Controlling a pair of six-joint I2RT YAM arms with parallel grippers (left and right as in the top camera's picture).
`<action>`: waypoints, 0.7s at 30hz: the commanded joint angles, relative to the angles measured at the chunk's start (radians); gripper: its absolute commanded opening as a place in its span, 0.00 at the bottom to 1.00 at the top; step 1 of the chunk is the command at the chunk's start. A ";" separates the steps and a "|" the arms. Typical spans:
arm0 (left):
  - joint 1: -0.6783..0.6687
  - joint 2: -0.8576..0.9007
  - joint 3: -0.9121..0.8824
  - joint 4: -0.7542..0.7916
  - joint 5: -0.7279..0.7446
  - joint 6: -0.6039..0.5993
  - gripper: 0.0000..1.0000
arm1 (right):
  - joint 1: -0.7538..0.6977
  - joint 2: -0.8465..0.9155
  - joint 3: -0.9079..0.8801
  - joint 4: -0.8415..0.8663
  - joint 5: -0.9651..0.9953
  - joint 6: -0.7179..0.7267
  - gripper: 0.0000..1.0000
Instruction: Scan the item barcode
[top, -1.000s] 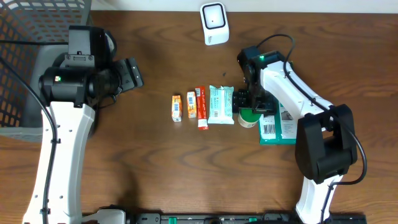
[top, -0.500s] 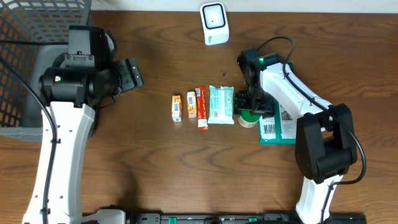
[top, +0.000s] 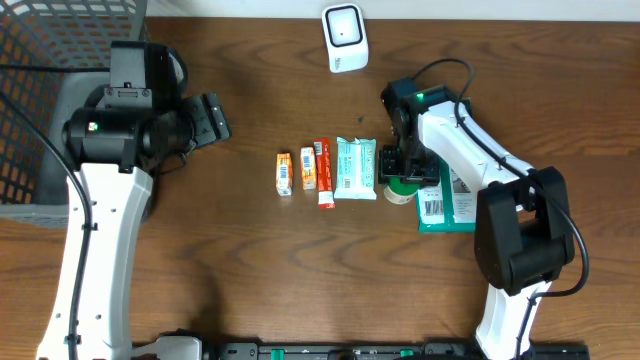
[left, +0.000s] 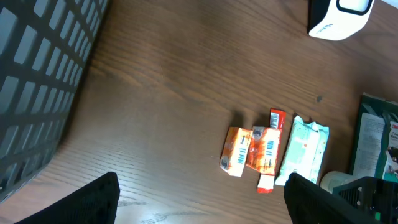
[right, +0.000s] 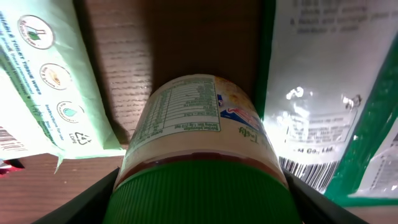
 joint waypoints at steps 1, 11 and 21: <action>0.000 0.006 0.011 -0.003 0.002 0.006 0.85 | 0.002 0.008 -0.007 0.021 0.003 -0.099 0.68; 0.000 0.006 0.011 -0.003 0.002 0.006 0.85 | 0.002 0.008 -0.007 0.050 0.006 -0.196 0.83; 0.000 0.006 0.011 -0.003 0.002 0.006 0.85 | 0.002 0.008 -0.018 0.053 0.006 -0.164 0.84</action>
